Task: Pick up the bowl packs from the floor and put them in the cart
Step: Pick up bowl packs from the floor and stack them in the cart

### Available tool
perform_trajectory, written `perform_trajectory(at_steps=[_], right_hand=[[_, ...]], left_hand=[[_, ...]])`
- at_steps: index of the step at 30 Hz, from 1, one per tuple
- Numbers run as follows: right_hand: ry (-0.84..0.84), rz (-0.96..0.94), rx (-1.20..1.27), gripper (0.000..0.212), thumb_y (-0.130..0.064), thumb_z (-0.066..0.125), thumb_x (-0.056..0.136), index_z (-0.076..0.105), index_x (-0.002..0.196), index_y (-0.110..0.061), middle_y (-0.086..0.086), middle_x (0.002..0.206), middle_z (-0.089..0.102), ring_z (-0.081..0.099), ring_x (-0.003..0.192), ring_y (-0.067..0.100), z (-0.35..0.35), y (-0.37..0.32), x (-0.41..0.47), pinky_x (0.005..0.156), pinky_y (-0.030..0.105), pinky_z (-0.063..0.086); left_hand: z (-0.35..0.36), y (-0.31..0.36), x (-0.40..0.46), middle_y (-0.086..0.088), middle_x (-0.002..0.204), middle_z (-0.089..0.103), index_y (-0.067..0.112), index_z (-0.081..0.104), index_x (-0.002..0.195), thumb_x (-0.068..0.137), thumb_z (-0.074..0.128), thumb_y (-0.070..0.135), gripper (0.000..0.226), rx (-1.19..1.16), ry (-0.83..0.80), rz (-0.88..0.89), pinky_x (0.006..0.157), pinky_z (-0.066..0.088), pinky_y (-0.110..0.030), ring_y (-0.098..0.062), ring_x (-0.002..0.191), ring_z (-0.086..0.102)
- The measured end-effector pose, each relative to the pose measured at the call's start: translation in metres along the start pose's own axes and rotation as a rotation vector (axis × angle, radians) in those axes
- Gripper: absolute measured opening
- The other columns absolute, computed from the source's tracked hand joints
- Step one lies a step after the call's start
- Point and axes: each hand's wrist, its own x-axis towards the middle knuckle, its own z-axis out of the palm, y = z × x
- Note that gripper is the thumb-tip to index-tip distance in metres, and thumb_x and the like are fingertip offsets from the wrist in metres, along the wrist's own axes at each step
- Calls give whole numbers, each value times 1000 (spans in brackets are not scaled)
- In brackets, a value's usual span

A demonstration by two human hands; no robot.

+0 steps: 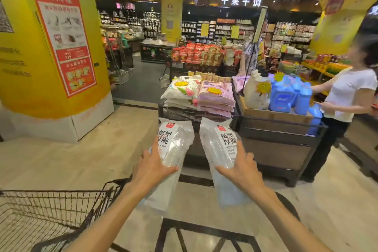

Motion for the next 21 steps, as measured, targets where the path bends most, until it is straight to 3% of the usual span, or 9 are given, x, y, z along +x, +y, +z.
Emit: perform_trajectory(at_steps=[9, 13, 17, 21], right_hand=[[-88, -239, 14, 125, -80, 69, 65, -10, 154, -43, 13, 137, 41, 51, 122, 37, 66, -139, 236, 97, 55, 48], [-182, -387, 49, 125, -84, 65, 57, -4, 154, -45, 18, 138, 42, 49, 124, 43, 124, -223, 313, 96, 60, 48], [-300, -571, 69, 123, -76, 73, 63, -5, 154, -47, 20, 143, 41, 43, 131, 45, 191, -313, 370, 96, 63, 46], [-426, -760, 78, 123, -80, 72, 61, 2, 155, -41, 16, 129, 49, 51, 116, 41, 266, -406, 415, 90, 58, 51]], left_hand=[[-46, -59, 212, -5, 144, 40, 43, -10, 156, 62, 82, 70, 135, -17, 140, -226, 97, 52, -46, -26, 124, 51], [-81, -116, 257, -10, 144, 40, 42, -12, 157, 64, 77, 72, 132, -11, 207, -359, 100, 47, -50, -32, 128, 48], [-113, -188, 279, -11, 143, 42, 46, -7, 155, 58, 75, 74, 130, -38, 309, -532, 100, 46, -53, -34, 127, 48], [-141, -256, 296, -12, 140, 44, 45, -8, 156, 56, 76, 76, 134, -41, 449, -739, 98, 47, -51, -36, 125, 51]])
